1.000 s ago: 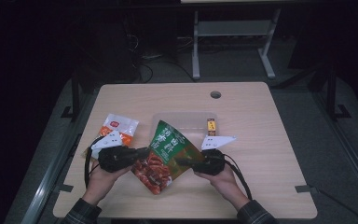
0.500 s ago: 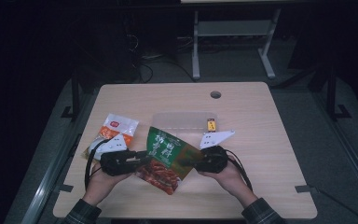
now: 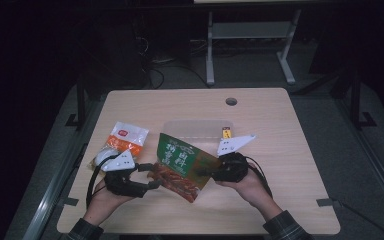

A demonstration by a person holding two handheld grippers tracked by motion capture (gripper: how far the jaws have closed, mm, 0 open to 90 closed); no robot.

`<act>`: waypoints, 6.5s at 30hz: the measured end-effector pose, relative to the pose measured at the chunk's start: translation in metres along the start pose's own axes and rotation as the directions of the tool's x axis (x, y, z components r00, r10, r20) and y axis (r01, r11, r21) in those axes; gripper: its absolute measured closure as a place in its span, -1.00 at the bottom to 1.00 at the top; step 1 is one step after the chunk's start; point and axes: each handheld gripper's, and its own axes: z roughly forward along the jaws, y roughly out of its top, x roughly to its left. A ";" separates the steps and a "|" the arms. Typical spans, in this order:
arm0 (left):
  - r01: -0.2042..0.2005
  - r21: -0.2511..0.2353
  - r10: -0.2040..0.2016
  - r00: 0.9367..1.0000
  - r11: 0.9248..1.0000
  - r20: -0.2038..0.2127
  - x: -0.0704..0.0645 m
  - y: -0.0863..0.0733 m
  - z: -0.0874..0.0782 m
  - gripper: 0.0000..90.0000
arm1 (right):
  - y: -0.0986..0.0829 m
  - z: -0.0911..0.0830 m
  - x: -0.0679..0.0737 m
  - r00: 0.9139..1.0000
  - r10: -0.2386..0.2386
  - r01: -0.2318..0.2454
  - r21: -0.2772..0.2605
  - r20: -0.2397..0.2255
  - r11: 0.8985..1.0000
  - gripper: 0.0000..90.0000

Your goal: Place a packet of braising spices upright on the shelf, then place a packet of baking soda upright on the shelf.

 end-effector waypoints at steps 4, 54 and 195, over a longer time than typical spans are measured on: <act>0.007 0.018 -0.007 1.000 1.000 -0.005 0.000 -0.005 0.002 -0.47 | 0.006 -0.006 0.000 1.000 -0.003 0.003 -0.010 0.007 1.000 0.99; -0.026 0.103 0.024 1.000 0.994 0.012 -0.006 -0.015 0.028 -0.61 | 0.044 -0.063 -0.056 0.893 0.187 -0.124 -0.176 0.408 0.976 0.99; 0.318 0.023 -0.275 0.852 0.948 -0.445 0.155 -0.028 -0.040 -0.68 | -0.090 -0.019 0.005 0.959 -0.025 -0.052 0.260 0.284 0.964 -0.49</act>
